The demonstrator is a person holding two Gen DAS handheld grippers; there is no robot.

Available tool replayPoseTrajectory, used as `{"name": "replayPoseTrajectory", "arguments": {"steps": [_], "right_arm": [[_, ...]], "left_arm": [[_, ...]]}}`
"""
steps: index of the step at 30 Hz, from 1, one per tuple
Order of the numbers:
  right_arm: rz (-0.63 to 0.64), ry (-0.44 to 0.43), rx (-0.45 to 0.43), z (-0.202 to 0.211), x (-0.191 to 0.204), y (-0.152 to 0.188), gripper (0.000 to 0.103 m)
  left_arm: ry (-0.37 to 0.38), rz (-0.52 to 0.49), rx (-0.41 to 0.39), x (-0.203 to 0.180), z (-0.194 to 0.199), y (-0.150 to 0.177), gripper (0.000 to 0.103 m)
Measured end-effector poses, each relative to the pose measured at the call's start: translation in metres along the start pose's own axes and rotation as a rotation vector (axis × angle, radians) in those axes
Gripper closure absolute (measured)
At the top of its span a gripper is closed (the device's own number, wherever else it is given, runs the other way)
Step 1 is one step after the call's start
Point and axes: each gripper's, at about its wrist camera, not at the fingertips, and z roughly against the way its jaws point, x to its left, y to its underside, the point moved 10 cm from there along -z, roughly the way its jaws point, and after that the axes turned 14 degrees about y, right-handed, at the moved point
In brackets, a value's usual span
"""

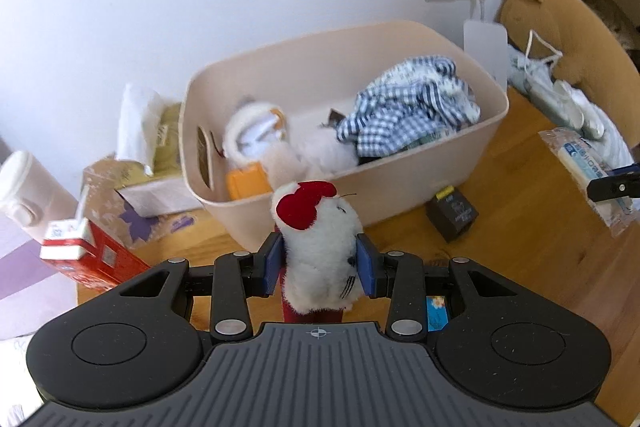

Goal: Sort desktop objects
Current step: 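Carry the Hello Kitty plush and snack bar into the basket and release both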

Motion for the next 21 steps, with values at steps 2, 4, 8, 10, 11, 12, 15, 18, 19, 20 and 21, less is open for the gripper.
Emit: {"name": "replayPoseTrajectory", "arguments": {"steps": [2, 4, 8, 10, 11, 12, 15, 18, 19, 20, 21], "right_arm": [[-0.001, -0.007, -0.023, 0.008, 0.0, -0.008, 0.078], [0.006, -0.011, -0.049, 0.017, 0.0, -0.016, 0.078], [0.015, -0.025, -0.096, 0.032, 0.001, -0.036, 0.078], [0.02, -0.032, -0.12, 0.039, 0.002, -0.047, 0.078], [0.025, -0.034, -0.132, 0.042, 0.004, -0.052, 0.078], [0.031, -0.036, -0.145, 0.044, 0.005, -0.057, 0.078], [0.047, -0.043, -0.179, 0.049, 0.011, -0.07, 0.078], [0.065, -0.05, -0.207, 0.051, 0.019, -0.083, 0.078], [0.074, -0.052, -0.214, 0.052, 0.023, -0.087, 0.078], [0.082, -0.055, -0.22, 0.051, 0.027, -0.091, 0.078], [0.105, -0.079, -0.284, 0.053, 0.033, -0.099, 0.078]], "left_arm": [[-0.007, -0.005, -0.03, 0.002, 0.009, -0.007, 0.064], [-0.012, -0.005, -0.053, 0.004, 0.016, -0.015, 0.064], [-0.015, -0.013, -0.092, 0.008, 0.027, -0.031, 0.064], [-0.017, -0.031, -0.105, 0.009, 0.03, -0.039, 0.064], [-0.019, -0.04, -0.111, 0.009, 0.032, -0.042, 0.064], [-0.021, -0.049, -0.115, 0.009, 0.033, -0.045, 0.064], [-0.027, -0.065, -0.132, 0.011, 0.035, -0.054, 0.064], [-0.033, -0.068, -0.151, 0.014, 0.037, -0.064, 0.064], [-0.034, -0.067, -0.157, 0.015, 0.036, -0.068, 0.063], [-0.034, -0.068, -0.161, 0.017, 0.036, -0.072, 0.063], [-0.037, -0.072, -0.164, 0.017, 0.035, -0.075, 0.064]]}}
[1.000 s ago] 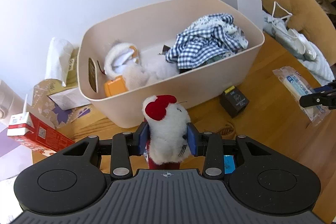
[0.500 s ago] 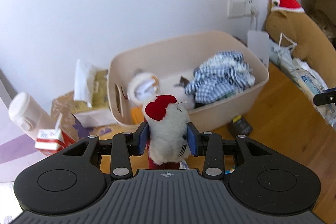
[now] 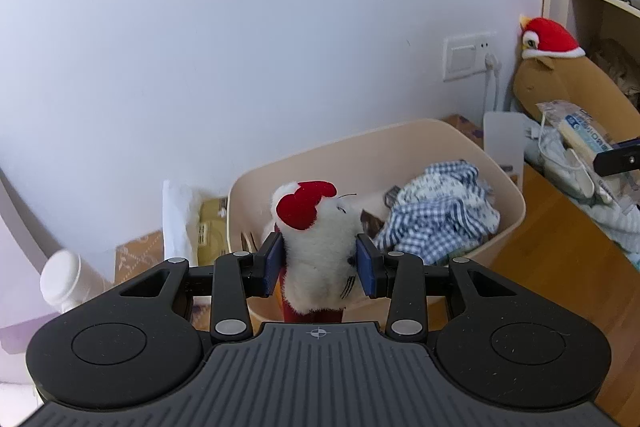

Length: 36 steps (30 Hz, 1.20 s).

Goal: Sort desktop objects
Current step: 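Carry the Hello Kitty plush and snack bar into the basket and release both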

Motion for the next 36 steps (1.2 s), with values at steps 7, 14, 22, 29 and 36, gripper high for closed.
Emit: {"name": "replayPoseTrajectory", "arguments": {"steps": [7, 14, 22, 29, 36], "right_arm": [[0.07, -0.03, -0.061, -0.013, 0.037, -0.034, 0.078], [0.151, -0.037, -0.076, -0.043, 0.07, -0.052, 0.078], [0.216, -0.015, -0.032, -0.086, 0.089, -0.048, 0.078], [0.276, -0.014, 0.034, -0.113, 0.104, -0.033, 0.078], [0.312, -0.005, 0.057, -0.125, 0.107, -0.024, 0.077]], "left_arm": [[-0.014, -0.035, -0.04, 0.005, -0.01, -0.032, 0.063], [-0.047, 0.066, -0.013, 0.022, -0.035, -0.039, 0.063], [-0.045, 0.112, 0.114, 0.033, -0.073, -0.017, 0.063], [-0.026, 0.11, 0.207, 0.035, -0.104, 0.003, 0.063], [-0.016, 0.109, 0.218, 0.036, -0.111, 0.008, 0.052]]}}
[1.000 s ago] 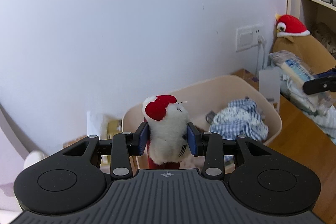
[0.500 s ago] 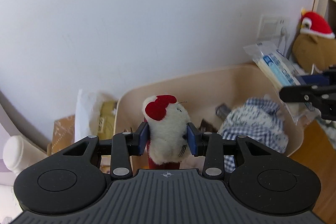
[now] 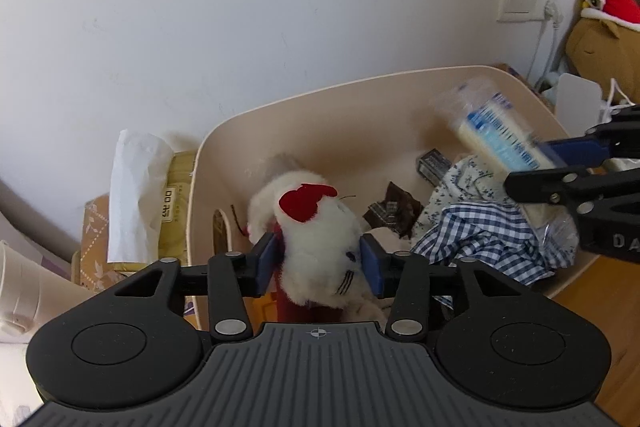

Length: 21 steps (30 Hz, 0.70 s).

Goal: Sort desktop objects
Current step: 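Carry the Hello Kitty plush and snack bar into the basket and release both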

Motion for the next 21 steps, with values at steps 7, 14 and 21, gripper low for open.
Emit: {"name": "replayPoseTrajectory", "arguments": {"steps": [7, 14, 21], "right_arm": [[-0.04, 0.012, -0.035, 0.009, -0.009, 0.003, 0.038], [-0.068, 0.049, -0.077, 0.02, -0.02, 0.01, 0.015], [-0.093, 0.065, -0.103, 0.043, -0.031, 0.022, 0.004]], "left_arm": [[0.009, -0.04, 0.009, -0.008, 0.005, 0.005, 0.029], [-0.01, -0.087, -0.018, -0.009, 0.023, 0.012, 0.027], [0.001, -0.092, -0.029, -0.017, 0.039, 0.016, 0.027]]}}
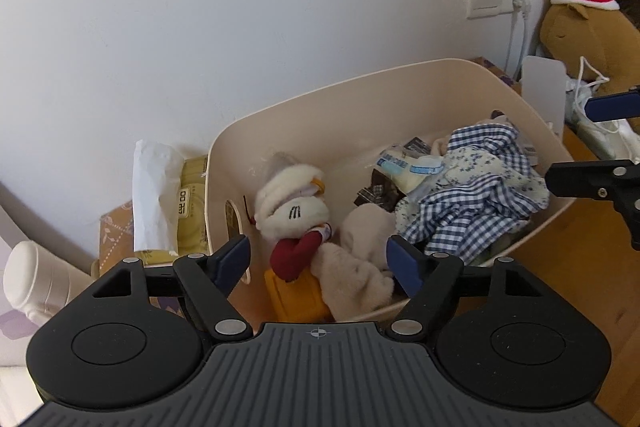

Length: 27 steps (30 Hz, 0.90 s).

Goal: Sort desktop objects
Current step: 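Carry the Hello Kitty plush and snack bar into the basket and release both, then move both tools back toward the hair clip and orange sock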

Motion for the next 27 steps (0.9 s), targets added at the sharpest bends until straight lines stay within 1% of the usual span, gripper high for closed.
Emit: {"name": "replayPoseTrajectory", "arguments": {"steps": [2, 5, 8, 14, 16, 17, 21, 24, 27], "right_arm": [[0.002, 0.006, -0.012, 0.008, -0.003, 0.002, 0.0], [0.02, 0.007, -0.024, 0.02, -0.003, 0.009, 0.0], [0.038, -0.006, -0.014, 0.029, -0.001, 0.018, 0.0], [0.063, -0.021, 0.002, 0.047, 0.0, 0.036, 0.0], [0.062, -0.024, 0.014, 0.052, 0.0, 0.044, 0.0], [0.066, -0.027, 0.021, 0.054, 0.0, 0.048, 0.0], [0.079, -0.02, 0.063, 0.057, 0.001, 0.067, 0.0], [0.035, -0.024, 0.105, 0.059, 0.0, 0.084, 0.0], [0.046, -0.032, 0.1, 0.063, 0.004, 0.099, 0.0]], "left_arm": [[0.005, 0.009, -0.008, -0.004, 0.007, 0.003, 0.027], [0.015, 0.024, -0.022, -0.009, 0.018, 0.006, 0.027], [0.037, 0.041, -0.031, -0.016, 0.029, 0.01, 0.027], [0.066, 0.045, -0.024, -0.032, 0.048, 0.027, 0.026], [0.074, 0.051, -0.015, -0.036, 0.051, 0.034, 0.026], [0.121, -0.02, -0.01, -0.043, 0.052, 0.037, 0.026], [0.131, 0.007, 0.014, -0.049, 0.056, 0.055, 0.026], [0.137, 0.039, 0.04, -0.053, 0.055, 0.073, 0.026], [0.142, 0.069, 0.071, -0.059, 0.053, 0.093, 0.026]]}}
